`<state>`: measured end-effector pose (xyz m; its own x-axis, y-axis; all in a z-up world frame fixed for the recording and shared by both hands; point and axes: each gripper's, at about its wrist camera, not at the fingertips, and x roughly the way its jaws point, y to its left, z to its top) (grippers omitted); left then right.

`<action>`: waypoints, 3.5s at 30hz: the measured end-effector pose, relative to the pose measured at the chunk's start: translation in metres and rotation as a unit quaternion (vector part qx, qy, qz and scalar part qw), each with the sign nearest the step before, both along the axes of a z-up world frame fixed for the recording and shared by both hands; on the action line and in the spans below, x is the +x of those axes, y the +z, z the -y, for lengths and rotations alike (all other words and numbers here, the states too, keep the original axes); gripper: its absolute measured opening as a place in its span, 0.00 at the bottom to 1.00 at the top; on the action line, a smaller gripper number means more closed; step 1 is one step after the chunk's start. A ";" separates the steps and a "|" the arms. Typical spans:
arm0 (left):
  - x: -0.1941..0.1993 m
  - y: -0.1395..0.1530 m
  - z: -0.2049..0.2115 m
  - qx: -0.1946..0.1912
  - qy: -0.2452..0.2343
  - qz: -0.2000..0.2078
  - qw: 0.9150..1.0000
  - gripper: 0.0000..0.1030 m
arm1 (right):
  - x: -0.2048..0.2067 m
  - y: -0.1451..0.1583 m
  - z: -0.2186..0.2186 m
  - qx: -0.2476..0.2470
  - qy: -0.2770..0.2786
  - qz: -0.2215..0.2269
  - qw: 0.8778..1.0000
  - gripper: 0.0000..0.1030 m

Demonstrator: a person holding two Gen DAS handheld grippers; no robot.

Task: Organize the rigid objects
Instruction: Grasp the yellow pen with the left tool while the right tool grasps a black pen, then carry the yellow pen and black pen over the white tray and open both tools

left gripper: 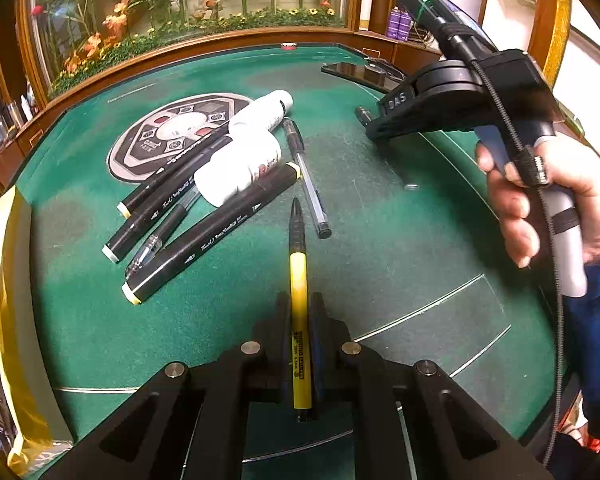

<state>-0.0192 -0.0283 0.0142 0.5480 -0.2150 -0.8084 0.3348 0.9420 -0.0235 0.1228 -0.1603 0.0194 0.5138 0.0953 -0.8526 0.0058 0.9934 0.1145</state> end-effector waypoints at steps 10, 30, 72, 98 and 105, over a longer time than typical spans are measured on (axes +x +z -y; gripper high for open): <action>-0.006 0.009 -0.018 -0.049 0.021 0.036 0.998 0.08 | -0.025 0.023 0.015 0.140 0.027 0.052 0.988 0.08; -0.013 0.016 -0.030 -0.077 0.045 0.077 0.993 0.08 | -0.064 0.043 -0.038 0.153 0.122 0.127 0.973 0.08; -0.017 0.017 -0.039 -0.083 0.086 0.093 0.989 0.08 | -0.070 0.037 -0.050 0.163 0.154 0.100 0.969 0.08; -0.062 0.074 -0.186 -0.141 0.227 0.179 0.947 0.08 | -0.087 0.074 -0.178 0.219 0.254 0.066 0.940 0.08; -0.057 0.053 -0.262 -0.155 0.299 0.147 0.930 0.08 | -0.084 0.079 -0.262 0.192 0.306 0.043 0.931 0.08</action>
<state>-0.0765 0.2342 0.0667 0.8324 0.0026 -0.5542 -0.2126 0.9250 -0.3149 0.0385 0.1017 0.0988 0.3274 0.6827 -0.6532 -0.5736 0.6930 0.4368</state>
